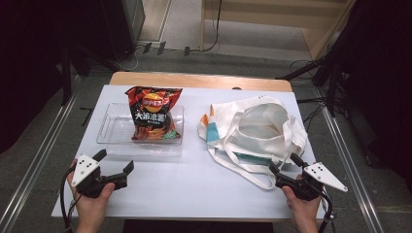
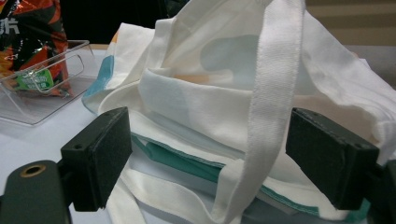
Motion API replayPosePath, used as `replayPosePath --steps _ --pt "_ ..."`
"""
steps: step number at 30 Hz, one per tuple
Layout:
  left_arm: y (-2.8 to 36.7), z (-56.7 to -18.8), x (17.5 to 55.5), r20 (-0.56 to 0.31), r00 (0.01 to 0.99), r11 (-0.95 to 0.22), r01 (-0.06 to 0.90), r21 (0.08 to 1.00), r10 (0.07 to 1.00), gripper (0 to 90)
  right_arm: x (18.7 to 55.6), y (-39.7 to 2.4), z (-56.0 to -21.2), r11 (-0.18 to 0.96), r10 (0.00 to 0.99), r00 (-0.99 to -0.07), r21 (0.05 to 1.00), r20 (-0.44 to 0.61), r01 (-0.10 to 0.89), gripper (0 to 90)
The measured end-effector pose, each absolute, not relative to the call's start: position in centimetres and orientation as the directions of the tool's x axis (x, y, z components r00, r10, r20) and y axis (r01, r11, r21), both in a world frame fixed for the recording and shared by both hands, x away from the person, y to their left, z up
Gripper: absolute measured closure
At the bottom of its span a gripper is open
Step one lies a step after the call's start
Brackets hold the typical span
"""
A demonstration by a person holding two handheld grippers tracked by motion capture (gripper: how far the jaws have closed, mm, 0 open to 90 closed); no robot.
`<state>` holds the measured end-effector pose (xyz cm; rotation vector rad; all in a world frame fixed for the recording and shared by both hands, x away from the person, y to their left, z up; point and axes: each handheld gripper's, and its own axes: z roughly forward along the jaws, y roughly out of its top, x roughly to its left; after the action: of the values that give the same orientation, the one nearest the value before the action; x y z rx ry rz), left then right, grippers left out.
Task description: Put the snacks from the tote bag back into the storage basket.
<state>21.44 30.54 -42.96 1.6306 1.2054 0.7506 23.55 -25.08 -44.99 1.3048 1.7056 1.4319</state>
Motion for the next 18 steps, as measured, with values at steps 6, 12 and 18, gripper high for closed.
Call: replayPosePath --steps 6,12,18 --pt "31.2 -43.2 20.8 -0.033 0.315 -0.091 0.37 0.924 0.948 1.0 23.2 -25.9 -45.1 -0.047 0.918 -0.361 0.948 0.166 0.316 15.1" --pt "32.2 -43.6 20.5 -0.037 0.306 -0.085 0.376 0.923 0.951 1.0 22.8 -26.9 -45.4 -0.058 0.921 -0.351 0.949 0.171 0.31 15.1" --pt "32.9 -43.7 20.5 -0.044 0.294 -0.073 0.376 0.924 0.955 1.1 22.5 -27.9 -45.7 -0.07 0.922 -0.342 0.948 0.18 0.309 15.1"
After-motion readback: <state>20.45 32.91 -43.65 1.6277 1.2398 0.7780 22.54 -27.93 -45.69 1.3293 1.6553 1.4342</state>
